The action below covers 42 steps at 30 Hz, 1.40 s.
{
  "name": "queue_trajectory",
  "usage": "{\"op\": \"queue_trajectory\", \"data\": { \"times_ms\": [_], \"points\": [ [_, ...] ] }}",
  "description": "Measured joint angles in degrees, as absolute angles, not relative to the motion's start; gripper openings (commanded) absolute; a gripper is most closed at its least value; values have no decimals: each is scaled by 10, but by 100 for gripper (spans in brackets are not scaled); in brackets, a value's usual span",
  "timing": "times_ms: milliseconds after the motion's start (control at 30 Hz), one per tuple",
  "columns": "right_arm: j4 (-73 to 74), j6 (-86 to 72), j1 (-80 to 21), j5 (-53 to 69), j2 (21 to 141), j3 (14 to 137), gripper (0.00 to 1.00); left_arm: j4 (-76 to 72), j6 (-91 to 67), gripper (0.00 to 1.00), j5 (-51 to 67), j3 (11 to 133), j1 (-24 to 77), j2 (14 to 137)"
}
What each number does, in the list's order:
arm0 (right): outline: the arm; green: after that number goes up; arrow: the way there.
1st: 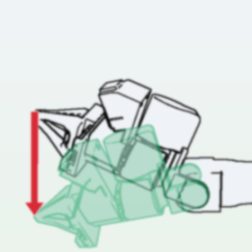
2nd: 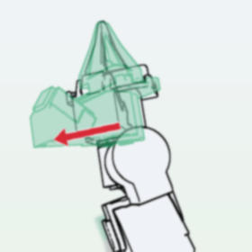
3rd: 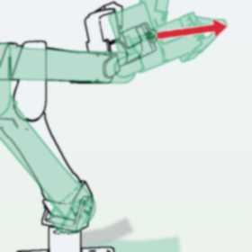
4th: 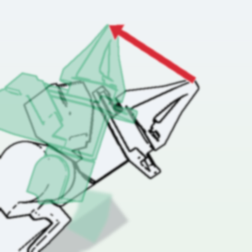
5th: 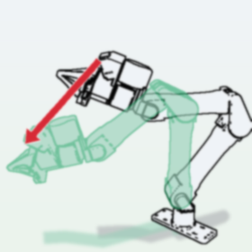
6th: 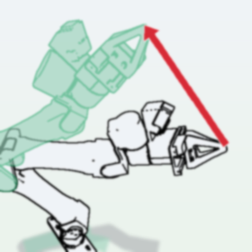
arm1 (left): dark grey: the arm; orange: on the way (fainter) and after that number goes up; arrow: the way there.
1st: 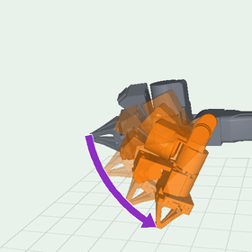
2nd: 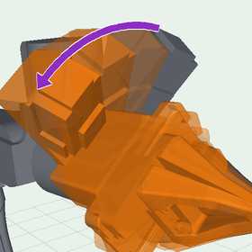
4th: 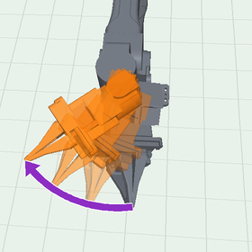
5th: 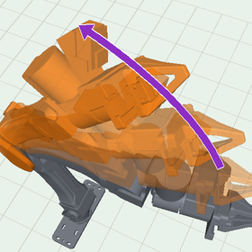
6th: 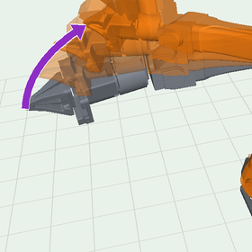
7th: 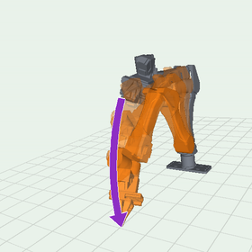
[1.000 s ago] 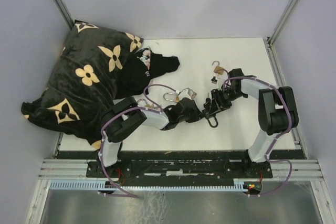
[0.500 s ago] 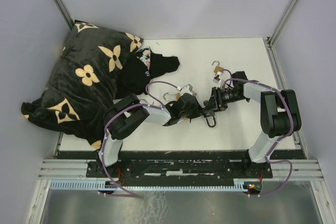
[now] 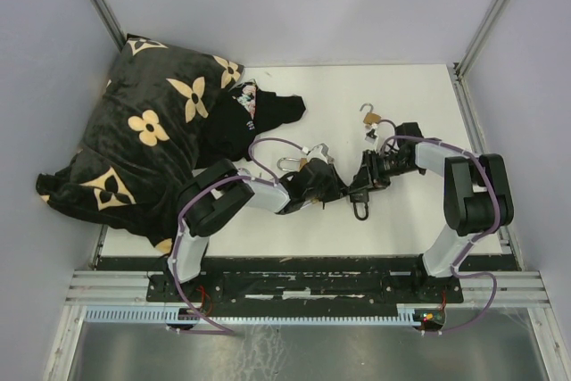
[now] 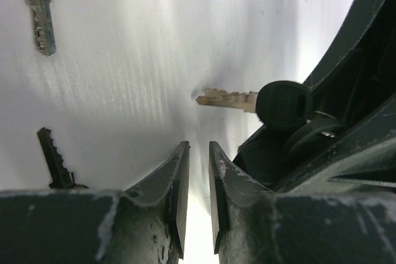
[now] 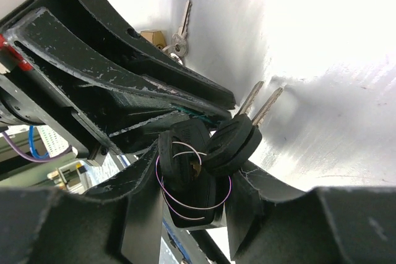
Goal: Lock with the key
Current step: Pick up the lock from the center of the board.
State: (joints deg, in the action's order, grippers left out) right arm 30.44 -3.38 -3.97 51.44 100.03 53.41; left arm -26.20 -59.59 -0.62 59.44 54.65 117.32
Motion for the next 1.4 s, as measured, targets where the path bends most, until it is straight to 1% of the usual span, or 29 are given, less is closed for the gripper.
{"op": "queue_trajectory", "data": {
  "times_ms": [67,167,333,433,467,533,600,667,767,833,1033,1200,1300,1400],
  "points": [
    [305,-28,-36,509,992,534,6,-267,-596,31,2,588,543,1170],
    [307,-22,-23,516,980,534,2,-269,-595,36,11,574,540,1157],
    [307,-25,21,561,955,534,2,-260,-588,47,27,524,538,1091],
    [269,-59,45,590,910,519,2,-268,-575,53,32,483,538,1012],
    [253,-74,49,596,892,512,2,-278,-566,56,32,467,538,981],
    [218,-108,53,609,853,499,2,-315,-551,67,34,434,538,927],
    [176,-155,53,623,817,489,2,-370,-537,72,36,399,538,885],
    [119,-215,53,636,794,484,2,-466,-529,75,42,352,538,860],
    [32,-320,51,646,778,479,2,-571,-529,76,54,312,538,866],
    [-24,-392,51,646,769,477,2,-616,-529,77,64,310,538,879],
    [-198,-609,51,642,734,476,2,-707,-531,80,72,356,538,924],
    [-281,-711,48,640,705,476,2,-743,-542,80,70,409,541,969],
    [-303,-741,44,638,695,476,2,-754,-555,77,67,440,545,993],
    [-313,-758,41,638,688,476,2,-758,-566,69,60,461,548,1001]
  ]
}}
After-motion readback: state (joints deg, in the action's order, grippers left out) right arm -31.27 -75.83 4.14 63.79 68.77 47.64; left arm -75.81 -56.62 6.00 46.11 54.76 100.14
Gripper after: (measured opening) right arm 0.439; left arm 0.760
